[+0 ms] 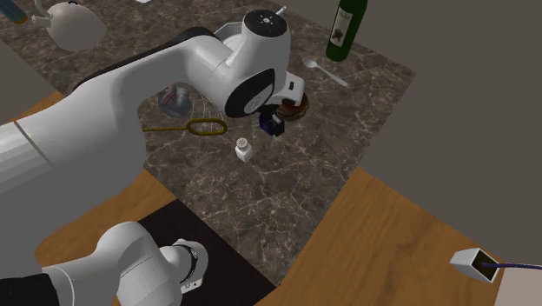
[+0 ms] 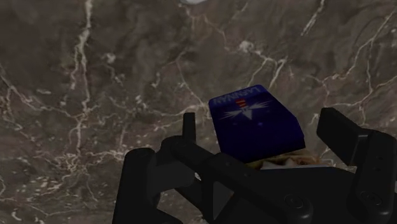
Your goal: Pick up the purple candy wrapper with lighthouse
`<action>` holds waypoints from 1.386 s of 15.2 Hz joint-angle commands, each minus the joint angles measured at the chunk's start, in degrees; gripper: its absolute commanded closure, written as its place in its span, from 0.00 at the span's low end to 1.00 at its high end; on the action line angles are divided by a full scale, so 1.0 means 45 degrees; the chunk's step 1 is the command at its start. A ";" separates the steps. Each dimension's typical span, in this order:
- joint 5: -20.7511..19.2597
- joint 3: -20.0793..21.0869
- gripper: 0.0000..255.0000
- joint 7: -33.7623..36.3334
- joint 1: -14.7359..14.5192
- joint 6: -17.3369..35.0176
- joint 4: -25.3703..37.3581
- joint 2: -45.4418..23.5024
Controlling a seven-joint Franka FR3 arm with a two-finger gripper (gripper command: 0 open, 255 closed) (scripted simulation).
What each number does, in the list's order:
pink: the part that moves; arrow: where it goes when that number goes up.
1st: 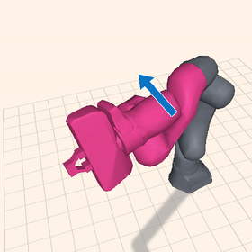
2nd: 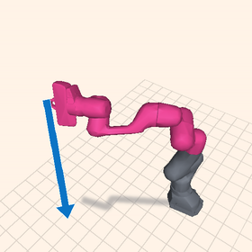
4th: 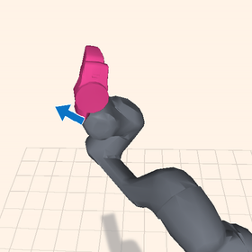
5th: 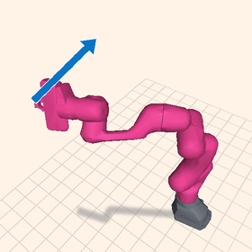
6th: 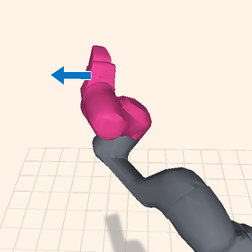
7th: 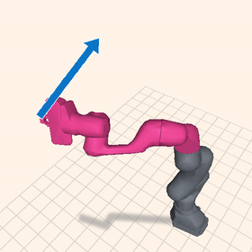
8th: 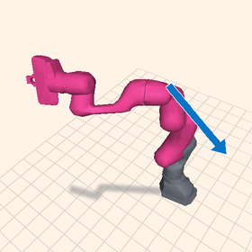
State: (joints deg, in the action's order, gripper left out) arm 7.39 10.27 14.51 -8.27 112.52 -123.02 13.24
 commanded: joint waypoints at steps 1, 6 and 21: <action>0.0010 0.0013 0.00 -0.0001 -0.0009 0.0159 -0.0151 -0.0002; 0.0010 0.0013 1.00 -0.0003 -0.0009 0.0160 -0.0142 -0.0012; -0.0048 -0.0059 1.00 0.0118 0.0020 -0.1551 0.1392 0.0170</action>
State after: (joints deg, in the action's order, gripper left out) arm 7.24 10.06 15.00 -8.22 106.50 -117.87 14.18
